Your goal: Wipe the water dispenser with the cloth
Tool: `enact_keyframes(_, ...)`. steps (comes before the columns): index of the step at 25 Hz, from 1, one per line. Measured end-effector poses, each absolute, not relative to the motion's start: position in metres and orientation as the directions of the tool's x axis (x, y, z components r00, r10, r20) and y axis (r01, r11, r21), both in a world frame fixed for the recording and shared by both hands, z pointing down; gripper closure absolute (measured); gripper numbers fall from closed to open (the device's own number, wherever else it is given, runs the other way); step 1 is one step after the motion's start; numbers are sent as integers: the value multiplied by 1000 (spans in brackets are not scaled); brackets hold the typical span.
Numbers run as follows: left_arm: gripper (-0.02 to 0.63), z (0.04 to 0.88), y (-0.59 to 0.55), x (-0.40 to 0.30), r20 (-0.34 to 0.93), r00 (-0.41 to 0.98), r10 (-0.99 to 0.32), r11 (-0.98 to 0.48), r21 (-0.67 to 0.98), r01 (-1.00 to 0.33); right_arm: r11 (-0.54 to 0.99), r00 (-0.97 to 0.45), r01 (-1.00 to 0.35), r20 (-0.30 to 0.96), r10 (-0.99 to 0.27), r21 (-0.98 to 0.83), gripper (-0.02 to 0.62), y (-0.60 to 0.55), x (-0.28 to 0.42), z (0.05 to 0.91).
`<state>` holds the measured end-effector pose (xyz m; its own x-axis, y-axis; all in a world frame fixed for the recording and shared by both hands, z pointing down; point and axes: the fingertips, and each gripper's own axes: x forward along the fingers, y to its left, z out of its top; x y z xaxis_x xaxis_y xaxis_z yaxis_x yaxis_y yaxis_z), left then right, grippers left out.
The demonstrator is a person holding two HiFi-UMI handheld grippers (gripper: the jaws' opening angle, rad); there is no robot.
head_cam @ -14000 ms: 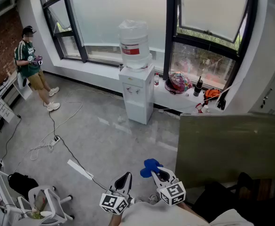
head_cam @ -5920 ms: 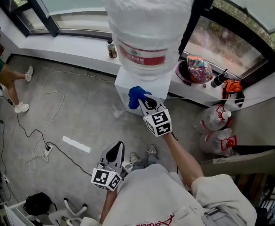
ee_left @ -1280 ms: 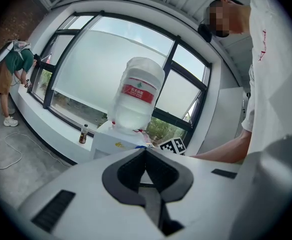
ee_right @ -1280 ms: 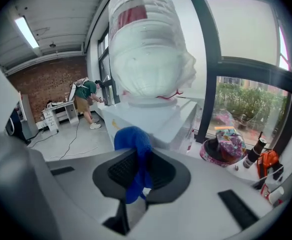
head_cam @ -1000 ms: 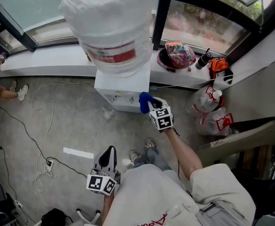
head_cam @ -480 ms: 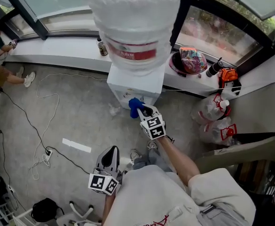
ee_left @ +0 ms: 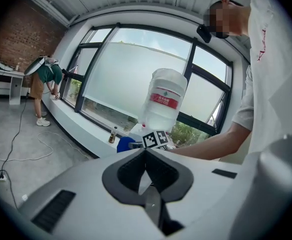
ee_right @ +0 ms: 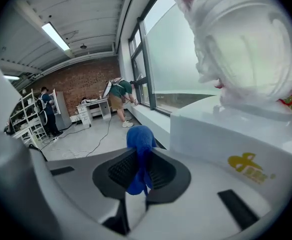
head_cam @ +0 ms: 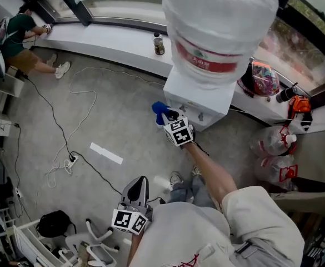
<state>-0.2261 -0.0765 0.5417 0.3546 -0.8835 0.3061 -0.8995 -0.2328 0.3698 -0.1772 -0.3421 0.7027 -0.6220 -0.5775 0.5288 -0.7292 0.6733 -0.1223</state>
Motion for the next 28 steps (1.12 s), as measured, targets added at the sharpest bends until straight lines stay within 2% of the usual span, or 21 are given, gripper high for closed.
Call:
enact_keyframes(10,594,551,-71,-240,343,318,-884,-188,363,-913,625,-568,-772,568,-595,-118,541,-382,-167,727)
enact_keyframes(28,594,548,-97,-175,300,506,-809,-391,370,-843,419,-419,-897,568,-709,-138,541,-334,-19,723)
